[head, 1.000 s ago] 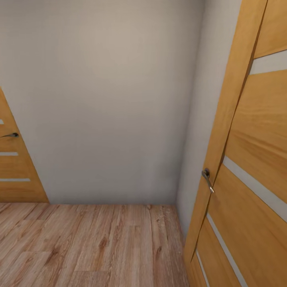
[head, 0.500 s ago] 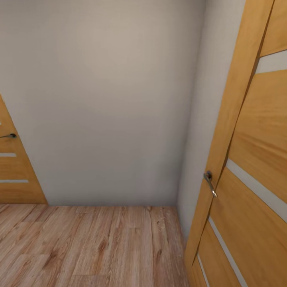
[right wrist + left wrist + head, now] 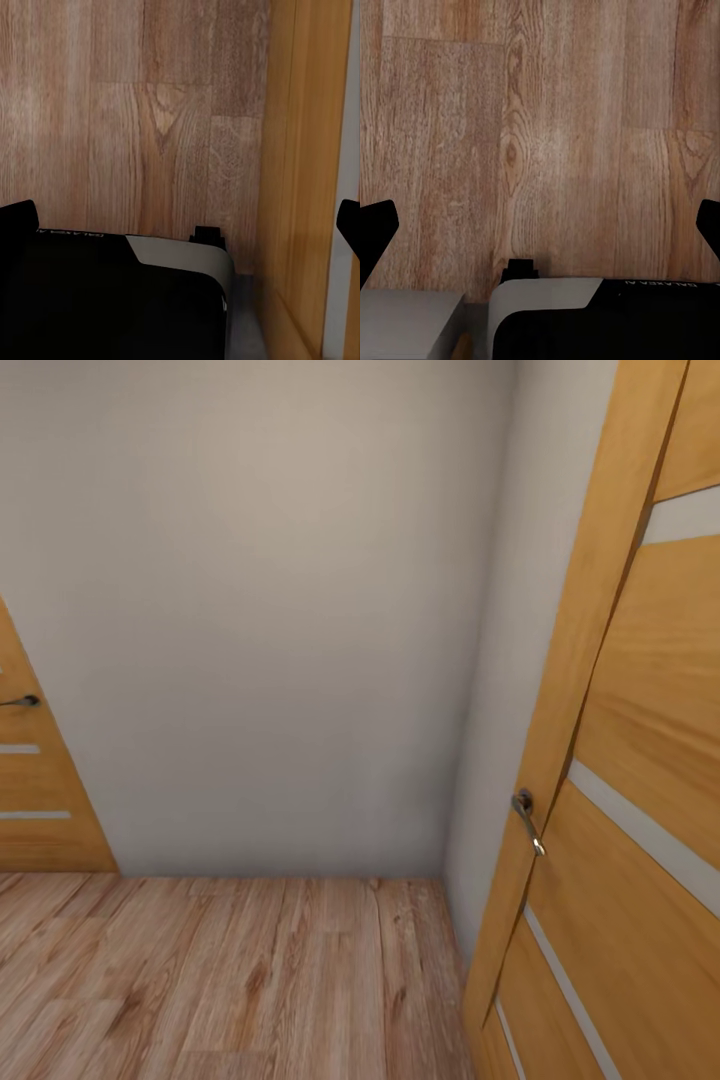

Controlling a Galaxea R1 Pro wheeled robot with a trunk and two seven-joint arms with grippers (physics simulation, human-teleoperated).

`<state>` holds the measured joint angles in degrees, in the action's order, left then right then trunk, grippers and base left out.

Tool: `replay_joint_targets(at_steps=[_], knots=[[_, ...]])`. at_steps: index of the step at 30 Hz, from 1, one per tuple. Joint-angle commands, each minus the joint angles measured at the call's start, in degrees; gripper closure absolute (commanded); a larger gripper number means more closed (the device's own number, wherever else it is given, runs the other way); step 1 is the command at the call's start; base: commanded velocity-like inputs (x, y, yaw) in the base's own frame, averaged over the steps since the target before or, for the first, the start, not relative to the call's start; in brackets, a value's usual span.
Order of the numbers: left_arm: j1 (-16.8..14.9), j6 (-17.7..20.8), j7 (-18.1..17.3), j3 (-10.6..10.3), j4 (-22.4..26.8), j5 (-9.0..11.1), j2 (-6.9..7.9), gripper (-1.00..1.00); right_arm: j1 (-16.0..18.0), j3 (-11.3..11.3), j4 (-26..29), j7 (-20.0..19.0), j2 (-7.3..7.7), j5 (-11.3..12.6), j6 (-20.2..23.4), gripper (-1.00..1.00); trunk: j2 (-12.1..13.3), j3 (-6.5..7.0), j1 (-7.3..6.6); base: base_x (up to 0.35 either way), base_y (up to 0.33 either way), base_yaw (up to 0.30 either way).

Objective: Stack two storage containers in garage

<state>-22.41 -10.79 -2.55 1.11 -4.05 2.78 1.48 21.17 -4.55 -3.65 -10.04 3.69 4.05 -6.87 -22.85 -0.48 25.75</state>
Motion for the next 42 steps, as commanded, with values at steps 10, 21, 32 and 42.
replay_joint_targets(at_steps=[10,21,32,42], knots=[[-0.1,-0.4,-0.3,0.1,-0.3,0.3,0.06,-1.00,0.1,-0.5,-0.3,-0.2,0.00,0.4,-0.4,-1.00,-0.1,-0.05,0.03,0.238,0.000,0.000],[-0.1,-0.4,-0.3,0.1,-0.3,0.3,0.02,-1.00,0.1,-0.5,-0.2,-0.2,0.00,0.4,-0.4,-1.00,-0.1,-0.05,0.03,0.012,0.000,0.000],[-0.1,-0.4,-0.3,0.1,-0.3,0.3,0.04,-1.00,0.1,-0.5,-0.3,-0.2,0.00,0.4,-0.4,-1.00,-0.1,-0.05,0.03,0.051,0.000,0.000],[-0.1,-0.4,-0.3,0.1,-0.3,0.3,0.03,-1.00,0.1,-0.5,-0.2,-0.2,0.00,0.4,-0.4,-1.00,-0.1,-0.05,0.03,0.304,0.000,0.000]])
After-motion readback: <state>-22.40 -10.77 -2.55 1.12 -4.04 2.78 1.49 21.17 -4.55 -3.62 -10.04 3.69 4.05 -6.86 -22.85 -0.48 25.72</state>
